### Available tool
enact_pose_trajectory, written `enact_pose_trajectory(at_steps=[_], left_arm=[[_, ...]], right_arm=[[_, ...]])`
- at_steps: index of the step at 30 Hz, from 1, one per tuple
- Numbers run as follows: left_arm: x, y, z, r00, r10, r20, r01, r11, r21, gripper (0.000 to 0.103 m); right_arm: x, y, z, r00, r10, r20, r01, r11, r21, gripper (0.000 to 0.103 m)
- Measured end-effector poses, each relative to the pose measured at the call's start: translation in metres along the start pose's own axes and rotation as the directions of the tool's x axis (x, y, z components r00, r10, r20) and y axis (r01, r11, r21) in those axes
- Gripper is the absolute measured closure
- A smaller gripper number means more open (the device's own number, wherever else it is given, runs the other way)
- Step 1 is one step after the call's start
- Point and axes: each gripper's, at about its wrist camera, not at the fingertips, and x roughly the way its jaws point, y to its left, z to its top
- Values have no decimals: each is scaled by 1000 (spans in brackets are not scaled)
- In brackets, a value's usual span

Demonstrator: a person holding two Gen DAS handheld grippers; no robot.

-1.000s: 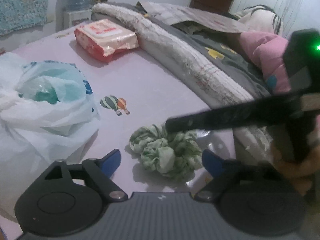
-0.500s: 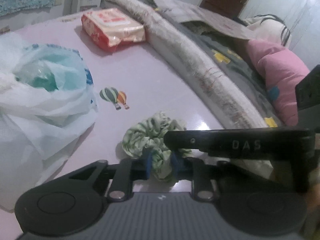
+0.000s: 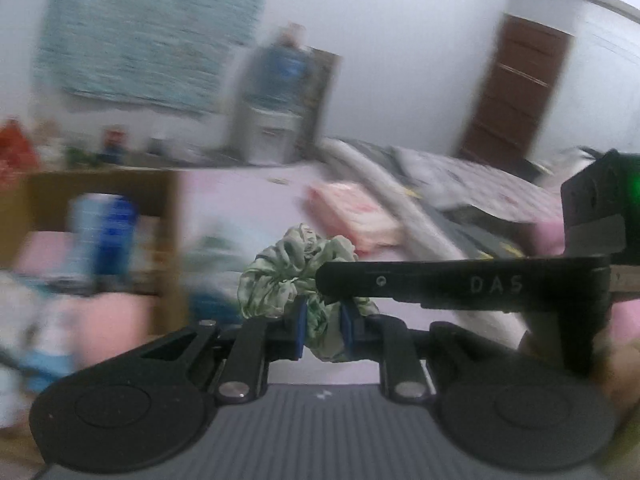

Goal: Organize soft objects
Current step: 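Carry the green scrunchie with the left tool into the box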

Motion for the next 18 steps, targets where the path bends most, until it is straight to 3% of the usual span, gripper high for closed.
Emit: enact_pose_trajectory(at_steps=[4,9,12,18], left_arm=[[-18,47,-5,992,111,-53,-116,987,-107,84],[-2,96,-19,974,141,-179,-179,960,-216,83],[10,112,-32,962,162,-221,-214,948,-235,82],[16,126,-44,955,134,-266,-206,941,-268,82]], right_arm=[[65,33,8,988,68,-138,-74,996,-43,84],[122,51,-1,960,25,-278,-49,996,-79,82],[136,46,-2,953,-12,-304,-16,996,-87,80],[131,40,-4,950,4,-313,-24,998,-60,78]])
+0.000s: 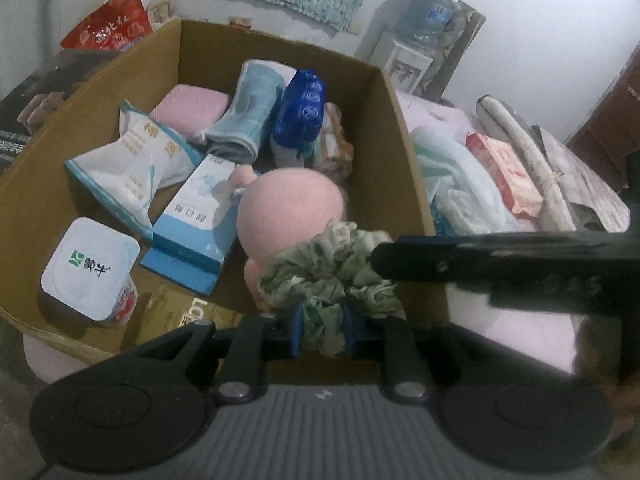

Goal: Organize soft objects
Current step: 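Carry the green scrunchie with the left tool into the box, then open the left tool to release the scrunchie in the box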

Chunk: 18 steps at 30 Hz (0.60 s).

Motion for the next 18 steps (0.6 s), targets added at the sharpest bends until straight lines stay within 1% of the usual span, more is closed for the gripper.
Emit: enact_pose_trajectory(at_steps=[2,5,8,9,10,12,14,16,17,18], left_arm=[[3,-1,-1,1000,-9,-11,9,1000,4,82],[0,-4,-2,1000,-10,-22,10,1000,13,82],[-3,-4,-4,1000,0,-12,0,1000,21,77],[-5,-4,-5,1000,9,0,-9,1000,28,72],[-6,-5,-5,1000,16,8,-16,999,34,63],[-9,-5,-5,999,26,23,-27,999,39,54],[-13,-3,-3,999,29,44,-30,999,26,51],[-18,-2,-2,996,33,79,-34,999,12,41],[-23,-1,-1,994,38,107,-38,999,2,39],[-28,-2,-1,989,46,138,-46,999,-7,33]], right_arm=[[-3,-2,2,1000,0,1,0,1000,5,76],[-10,-5,8,1000,17,24,-17,1000,26,70],[-23,-8,9,997,35,69,-37,999,35,63],[-27,-9,8,996,40,81,-43,998,36,61],[-32,-11,7,995,44,90,-48,998,40,60],[-42,-15,4,993,46,108,-52,997,49,59],[-54,-19,-2,990,43,136,-51,997,53,56],[-67,-22,-9,985,32,169,-42,998,55,51],[-75,-24,-14,981,20,193,-32,998,58,49],[-82,-25,-19,976,7,216,-20,998,57,47]])
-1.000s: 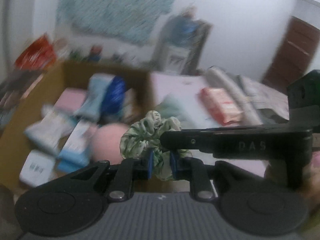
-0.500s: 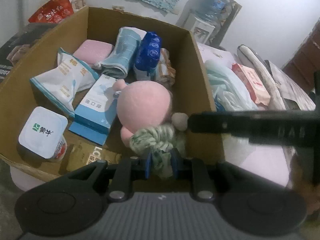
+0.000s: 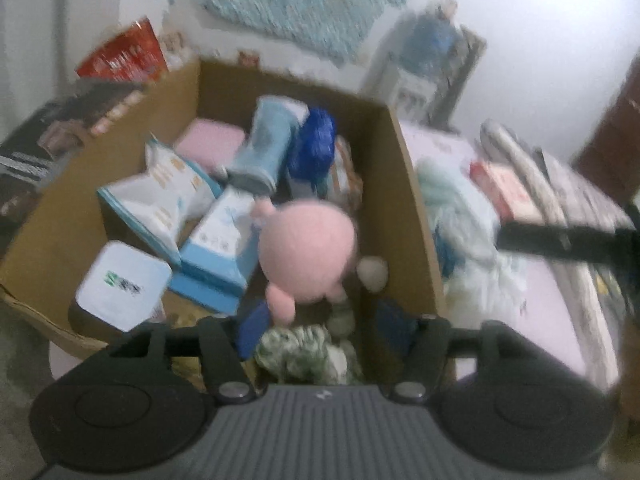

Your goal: Organize soft objects

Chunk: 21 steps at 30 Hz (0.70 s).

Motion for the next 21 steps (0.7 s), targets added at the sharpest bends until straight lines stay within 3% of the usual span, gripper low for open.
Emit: enact_pose_trajectory(at_steps=[1,4,7,9,10,13,16,19,21], left_arm=[[-6,-2,1,999,11,35,-10,1000,-5,25],[-31,-11,2,985,44,169,-43,999,-12,14],[-60,-29,-2,945,59,322,-69,997,20,1],[-77,-40,-8,914,73,399,-89,996,22,0],[-83,-46,-11,903,78,423,-96,995,22,0],[-94,-57,-19,891,84,446,-105,994,22,0],[-101,-65,-27,881,95,463,-105,994,-5,0],[-108,-71,-41,856,128,501,-114,992,-58,0],[-107,-77,-45,854,134,503,-129,991,-45,0]], right_arm=[[-7,-1,-3,1000,-13,22,13,1000,-3,43],[-32,-1,-17,991,-69,117,73,997,-32,24],[-50,5,-33,978,-104,179,120,990,-81,16],[-57,9,-45,976,-100,191,123,986,-115,8],[-60,10,-51,978,-85,189,110,986,-125,2],[-68,9,-74,981,-79,180,100,989,-111,1],[-75,8,-92,972,-147,186,166,982,-89,1],[-86,12,-102,956,-209,205,231,969,-92,1],[-95,18,-105,943,-236,234,264,960,-95,1]])
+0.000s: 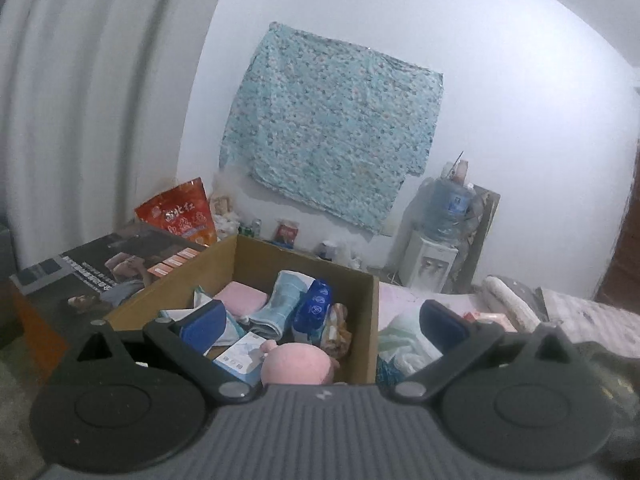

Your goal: Organize soft objects

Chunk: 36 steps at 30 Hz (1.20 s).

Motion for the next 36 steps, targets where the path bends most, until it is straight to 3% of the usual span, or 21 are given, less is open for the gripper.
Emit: enact_pose_trajectory(at_steps=[4,8,12,15,19,23,26,29,33,36], left_arm=[[-3,-14,-8,998,62,-16,-60,992,115,0],[2,-27,-13,991,132,-20,-124,966,225,0],[10,-32,-18,990,123,-71,-95,943,319,0],[12,-28,-25,989,112,-96,-75,943,324,0],[19,-21,-29,983,77,-167,-23,953,302,0],[25,-21,-28,974,100,-201,-31,947,320,0],[32,-21,-31,956,136,-259,-44,941,334,0],[35,-17,-34,939,157,-305,-46,939,340,0],[38,-9,-34,916,132,-380,-11,953,304,0],[41,-6,-34,905,126,-407,-6,959,283,0]], right_arm=[[-14,9,5,989,-134,60,136,990,-34,1],[-19,19,11,976,-207,71,214,970,-114,1],[-17,31,19,961,-261,88,272,949,-161,1],[-18,37,19,946,-304,116,317,940,-123,1],[-7,37,18,940,-333,71,338,936,-98,1],[9,34,19,945,-328,2,327,940,-99,1],[17,29,11,953,-298,-57,296,954,-37,1],[32,29,0,948,-294,-122,296,955,0,1],[39,30,-12,951,-264,-162,279,957,75,1],[43,36,-16,950,-247,-189,262,963,58,1]])
